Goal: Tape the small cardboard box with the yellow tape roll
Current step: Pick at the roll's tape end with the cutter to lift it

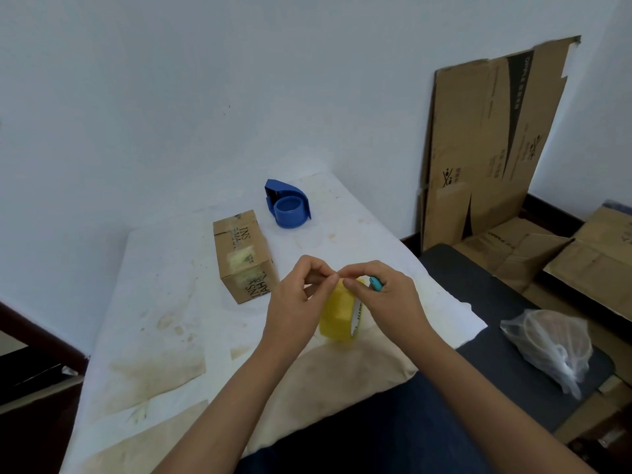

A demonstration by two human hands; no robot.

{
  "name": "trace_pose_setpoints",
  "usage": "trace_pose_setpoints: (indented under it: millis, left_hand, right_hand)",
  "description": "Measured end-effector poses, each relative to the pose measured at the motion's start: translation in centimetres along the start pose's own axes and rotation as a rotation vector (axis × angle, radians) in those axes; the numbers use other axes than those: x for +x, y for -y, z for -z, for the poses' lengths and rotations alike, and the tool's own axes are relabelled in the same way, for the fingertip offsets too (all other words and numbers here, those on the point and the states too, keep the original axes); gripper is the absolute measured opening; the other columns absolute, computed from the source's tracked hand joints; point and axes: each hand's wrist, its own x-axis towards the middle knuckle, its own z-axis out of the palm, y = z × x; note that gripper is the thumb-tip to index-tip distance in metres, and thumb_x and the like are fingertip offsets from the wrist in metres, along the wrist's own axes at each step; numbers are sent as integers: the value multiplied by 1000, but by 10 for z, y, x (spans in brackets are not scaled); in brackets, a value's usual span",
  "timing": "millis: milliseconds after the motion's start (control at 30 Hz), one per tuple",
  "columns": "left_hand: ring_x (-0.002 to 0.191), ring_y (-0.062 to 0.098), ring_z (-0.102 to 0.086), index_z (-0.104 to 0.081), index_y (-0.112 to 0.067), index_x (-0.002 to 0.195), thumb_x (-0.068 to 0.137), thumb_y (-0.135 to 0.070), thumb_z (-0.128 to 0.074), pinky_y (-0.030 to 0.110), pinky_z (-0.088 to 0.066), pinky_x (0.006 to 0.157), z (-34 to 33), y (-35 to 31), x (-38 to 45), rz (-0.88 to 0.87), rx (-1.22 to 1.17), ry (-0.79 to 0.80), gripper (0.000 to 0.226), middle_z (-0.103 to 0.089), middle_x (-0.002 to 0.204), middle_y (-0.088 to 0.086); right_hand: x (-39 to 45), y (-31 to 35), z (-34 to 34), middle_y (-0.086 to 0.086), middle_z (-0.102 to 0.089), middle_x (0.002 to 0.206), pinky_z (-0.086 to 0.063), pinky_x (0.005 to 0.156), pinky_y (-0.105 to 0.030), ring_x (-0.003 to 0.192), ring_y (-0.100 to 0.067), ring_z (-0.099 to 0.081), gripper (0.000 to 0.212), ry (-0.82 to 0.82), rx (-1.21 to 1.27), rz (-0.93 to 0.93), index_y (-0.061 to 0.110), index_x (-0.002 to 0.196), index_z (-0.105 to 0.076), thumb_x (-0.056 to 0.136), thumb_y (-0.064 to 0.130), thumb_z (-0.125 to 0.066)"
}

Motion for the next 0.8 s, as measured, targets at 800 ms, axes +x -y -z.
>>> trace_pose_setpoints:
  millis: [800]
  left_hand:
    - [86,0,-66,-76,-22,102,85,-17,-70,16,-53,79,11,7,8,0,8,111,18,-69,100,-8]
  right_hand:
    - [3,4,10,14,-68,94,-42,68,-12,85,1,-59,13,95,-8,-78,27,97,-70,91,19,-61]
